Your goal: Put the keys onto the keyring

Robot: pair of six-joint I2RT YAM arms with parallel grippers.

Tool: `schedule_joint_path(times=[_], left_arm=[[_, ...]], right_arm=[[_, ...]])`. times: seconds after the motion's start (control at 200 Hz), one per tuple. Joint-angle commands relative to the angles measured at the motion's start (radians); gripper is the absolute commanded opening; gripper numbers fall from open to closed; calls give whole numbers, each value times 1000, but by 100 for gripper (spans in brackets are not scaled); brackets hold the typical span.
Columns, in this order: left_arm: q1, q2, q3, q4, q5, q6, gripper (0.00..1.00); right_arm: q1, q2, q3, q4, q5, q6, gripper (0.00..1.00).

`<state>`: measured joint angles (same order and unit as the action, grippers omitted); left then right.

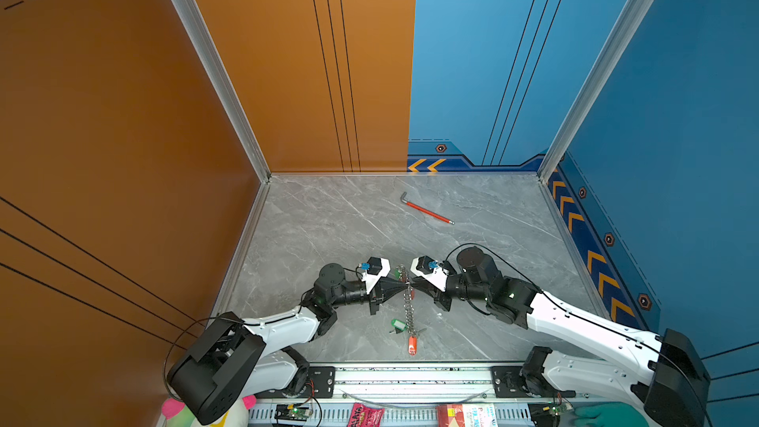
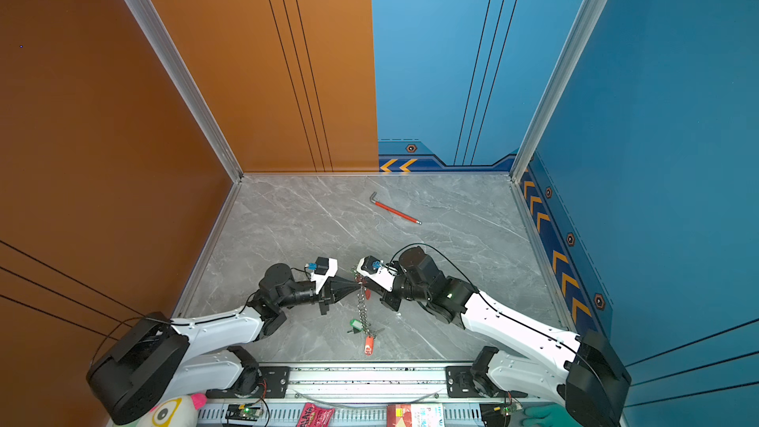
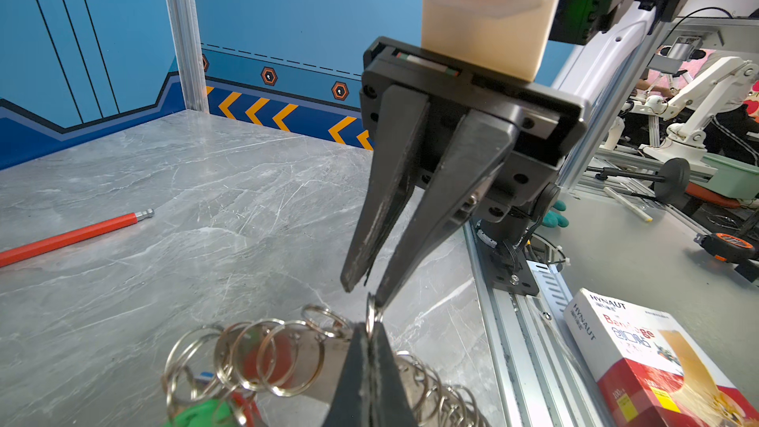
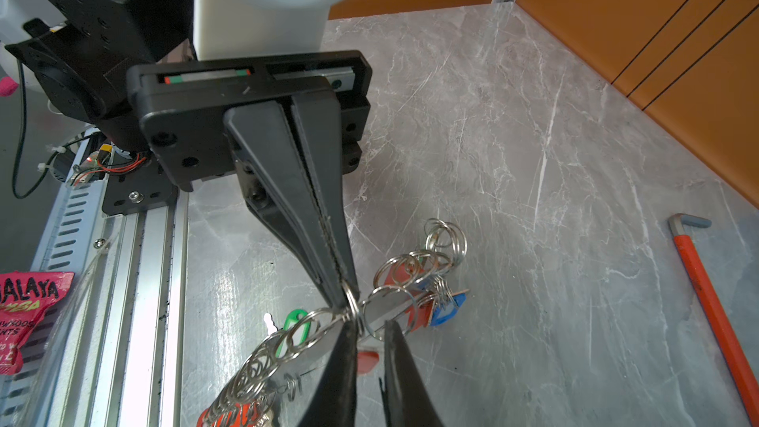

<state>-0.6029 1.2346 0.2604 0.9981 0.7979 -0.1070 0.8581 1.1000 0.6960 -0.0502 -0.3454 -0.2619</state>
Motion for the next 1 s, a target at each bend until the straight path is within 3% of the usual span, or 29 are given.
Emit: schedule_joint_path(times=[0.0,0.335,0.576,0.996], left_arm=[[-7,5,23,63,45,-13,0],[-12,18,27,66,53,-9,0],[-14,32,30,66,40,-8,0],[-14,59,39,68,34,-14,18]], right_arm=[[-4,18,9,-12,-16,-6,12],[-2,33,33,-40,-9,-8,0],[21,29,53,-77,45,-18,0],[70,80,137,-198,172,-51,0]])
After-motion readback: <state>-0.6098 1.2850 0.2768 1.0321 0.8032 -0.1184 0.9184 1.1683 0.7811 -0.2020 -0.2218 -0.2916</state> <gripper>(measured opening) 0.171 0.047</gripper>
